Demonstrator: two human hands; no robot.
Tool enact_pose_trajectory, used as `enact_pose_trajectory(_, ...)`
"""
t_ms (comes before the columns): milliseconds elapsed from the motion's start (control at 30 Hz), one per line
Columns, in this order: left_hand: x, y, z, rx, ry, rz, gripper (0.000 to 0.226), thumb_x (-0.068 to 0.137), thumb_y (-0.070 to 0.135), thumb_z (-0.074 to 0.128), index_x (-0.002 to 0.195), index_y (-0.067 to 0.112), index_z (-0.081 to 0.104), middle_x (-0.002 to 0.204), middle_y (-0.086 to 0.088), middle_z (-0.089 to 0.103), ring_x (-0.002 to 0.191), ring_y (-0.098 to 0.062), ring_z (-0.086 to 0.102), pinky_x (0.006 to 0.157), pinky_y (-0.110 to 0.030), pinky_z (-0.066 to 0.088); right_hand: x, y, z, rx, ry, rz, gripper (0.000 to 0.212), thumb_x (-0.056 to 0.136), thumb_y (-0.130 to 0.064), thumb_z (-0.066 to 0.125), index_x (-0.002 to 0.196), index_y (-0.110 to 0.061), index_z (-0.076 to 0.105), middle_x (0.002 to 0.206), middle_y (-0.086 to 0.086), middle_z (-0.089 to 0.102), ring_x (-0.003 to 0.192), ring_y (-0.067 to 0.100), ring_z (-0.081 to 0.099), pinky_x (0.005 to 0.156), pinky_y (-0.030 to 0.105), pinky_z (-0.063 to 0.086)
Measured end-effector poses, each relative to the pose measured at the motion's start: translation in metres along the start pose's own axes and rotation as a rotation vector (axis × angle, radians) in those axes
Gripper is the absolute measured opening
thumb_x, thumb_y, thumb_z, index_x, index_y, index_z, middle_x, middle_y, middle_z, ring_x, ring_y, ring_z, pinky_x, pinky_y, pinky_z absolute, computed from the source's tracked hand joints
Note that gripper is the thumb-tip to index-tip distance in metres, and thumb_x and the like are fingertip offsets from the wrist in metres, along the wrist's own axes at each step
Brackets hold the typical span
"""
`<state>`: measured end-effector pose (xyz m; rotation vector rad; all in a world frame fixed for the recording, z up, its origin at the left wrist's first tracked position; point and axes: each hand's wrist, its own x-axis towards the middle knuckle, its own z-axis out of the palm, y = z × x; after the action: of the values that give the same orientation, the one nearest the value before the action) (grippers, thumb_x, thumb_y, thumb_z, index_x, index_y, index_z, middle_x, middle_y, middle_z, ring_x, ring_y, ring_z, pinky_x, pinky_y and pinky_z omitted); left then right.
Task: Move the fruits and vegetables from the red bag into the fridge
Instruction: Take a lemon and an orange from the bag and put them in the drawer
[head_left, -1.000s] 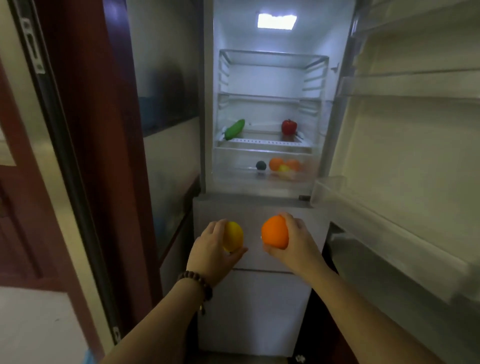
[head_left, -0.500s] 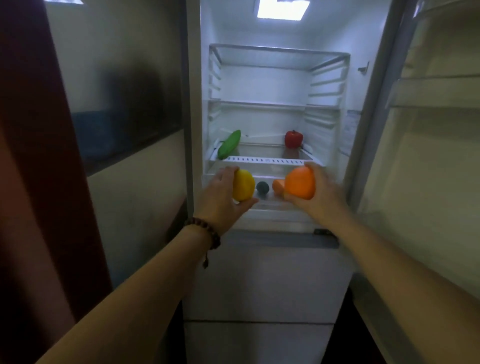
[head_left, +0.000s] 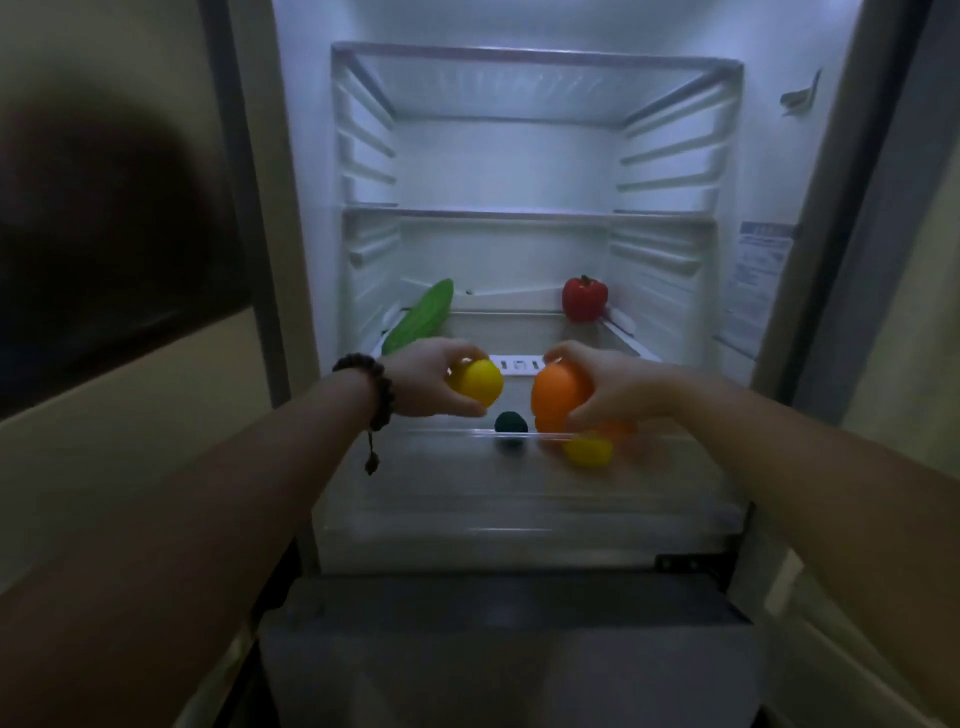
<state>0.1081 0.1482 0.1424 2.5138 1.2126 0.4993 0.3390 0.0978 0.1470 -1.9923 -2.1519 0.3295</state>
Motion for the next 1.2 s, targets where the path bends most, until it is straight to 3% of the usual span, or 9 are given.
enact_pose_trajectory(133, 0.029, -0.021, 0.008, 0.044, -0.187, -0.058, 0.067, 0.076, 0.026, 0.076, 0.133, 0.033, 0.041, 0.126, 0.003, 0.043, 0.106, -0.017, 0.048, 0.088, -0.032, 0.048, 0.028, 0.005, 0.012, -0.184, -0.243, 0.054, 0.083, 0.072, -0.044, 0.076, 0.138, -0.045, 0.026, 0.142, -0.001, 0.034, 0.123, 0.026, 0.04, 0.098, 0.05, 0.042)
enact_pose_trajectory(300, 0.052, -0.04, 0.02, 0.158, -0.332, -0.08, 0.065, 0.077, 0.03, 0.075, 0.13, 0.039, 0.039, 0.131, 0.002, 0.043, 0.106, -0.017, 0.047, 0.091, -0.039, 0.048, 0.058, 0.004, 0.02, -0.314, -0.377, 0.119, 0.087, 0.074, -0.034, 0.076, 0.143, -0.041, 0.023, 0.143, 0.001, 0.034, 0.125, 0.029, 0.04, 0.093, 0.047, 0.042)
enact_pose_trajectory(633, 0.066, -0.057, 0.032, 0.174, -0.422, -0.099, 0.066, 0.078, 0.035, 0.072, 0.132, 0.037, 0.035, 0.128, 0.0, 0.047, 0.106, -0.019, 0.053, 0.084, -0.035, 0.053, 0.089, 0.006, 0.044, -0.41, -0.439, 0.127, 0.086, 0.081, -0.032, 0.069, 0.147, -0.034, 0.015, 0.146, 0.004, 0.033, 0.131, 0.031, 0.037, 0.103, 0.048, 0.038)
enact_pose_trajectory(933, 0.081, -0.05, 0.046, 0.296, -0.46, -0.062, 0.063, 0.084, 0.036, 0.065, 0.138, 0.026, 0.033, 0.133, -0.002, 0.046, 0.115, -0.021, 0.049, 0.089, -0.033, 0.044, 0.078, 0.007, 0.038, -0.353, -0.467, 0.149, 0.082, 0.089, -0.025, 0.06, 0.149, -0.035, 0.006, 0.15, 0.006, 0.028, 0.133, 0.031, 0.035, 0.102, 0.044, 0.036)
enact_pose_trajectory(1200, 0.09, -0.055, 0.053, 0.312, -0.47, -0.117, 0.073, 0.087, 0.042, 0.059, 0.146, 0.026, 0.019, 0.144, -0.003, 0.04, 0.127, -0.022, 0.043, 0.101, -0.037, 0.041, 0.07, 0.005, 0.03, -0.286, -0.464, 0.156, 0.083, 0.09, -0.022, 0.058, 0.149, -0.039, 0.001, 0.155, 0.005, 0.02, 0.138, 0.031, 0.027, 0.106, 0.044, 0.034)
